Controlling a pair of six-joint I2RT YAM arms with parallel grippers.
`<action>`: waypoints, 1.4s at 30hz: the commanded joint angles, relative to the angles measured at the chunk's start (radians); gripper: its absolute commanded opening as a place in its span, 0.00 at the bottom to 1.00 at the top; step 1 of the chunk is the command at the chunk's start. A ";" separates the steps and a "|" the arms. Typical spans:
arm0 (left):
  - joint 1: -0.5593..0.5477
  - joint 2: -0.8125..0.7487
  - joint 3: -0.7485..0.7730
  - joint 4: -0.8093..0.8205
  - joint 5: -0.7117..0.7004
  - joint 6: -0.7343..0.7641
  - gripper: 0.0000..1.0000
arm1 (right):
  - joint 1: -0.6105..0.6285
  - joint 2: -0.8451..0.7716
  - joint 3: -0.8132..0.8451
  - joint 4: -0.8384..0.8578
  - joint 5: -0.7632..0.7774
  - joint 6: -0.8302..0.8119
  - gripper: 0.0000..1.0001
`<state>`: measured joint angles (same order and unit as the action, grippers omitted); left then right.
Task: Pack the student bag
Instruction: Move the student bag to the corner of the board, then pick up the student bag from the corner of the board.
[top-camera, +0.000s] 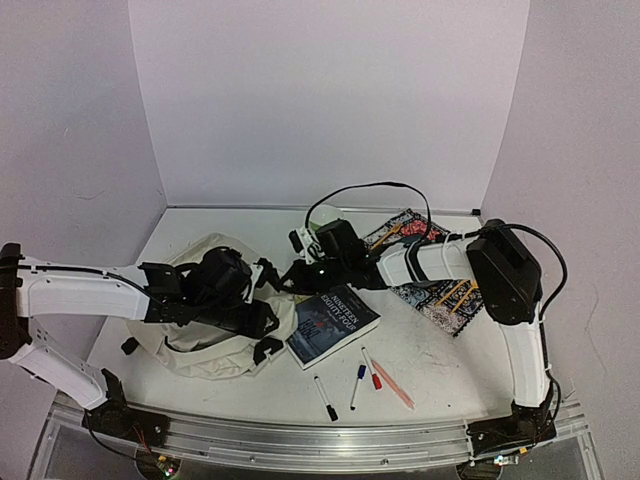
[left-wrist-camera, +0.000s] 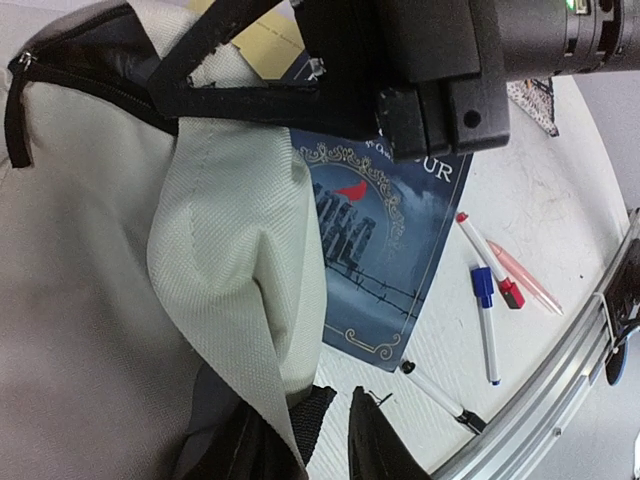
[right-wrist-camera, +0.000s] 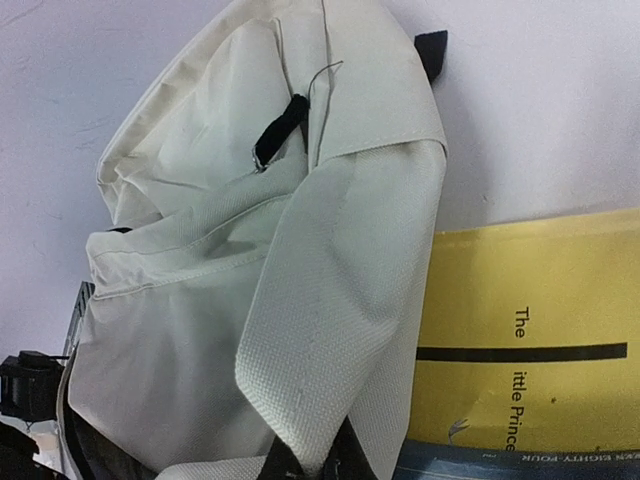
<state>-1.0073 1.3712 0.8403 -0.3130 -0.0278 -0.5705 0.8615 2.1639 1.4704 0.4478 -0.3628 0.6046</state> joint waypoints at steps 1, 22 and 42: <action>-0.002 -0.072 0.061 0.055 -0.113 -0.011 0.35 | -0.016 -0.046 0.016 0.110 -0.079 -0.115 0.00; 0.281 0.083 0.120 0.120 -0.118 -0.227 0.61 | -0.017 -0.074 -0.037 0.259 -0.177 -0.195 0.00; 0.308 0.315 0.134 0.363 0.154 -0.324 0.46 | -0.015 -0.073 -0.044 0.276 -0.183 -0.215 0.00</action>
<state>-0.6941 1.6779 0.9417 -0.0601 0.0701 -0.8726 0.8408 2.1635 1.4158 0.6369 -0.5087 0.4135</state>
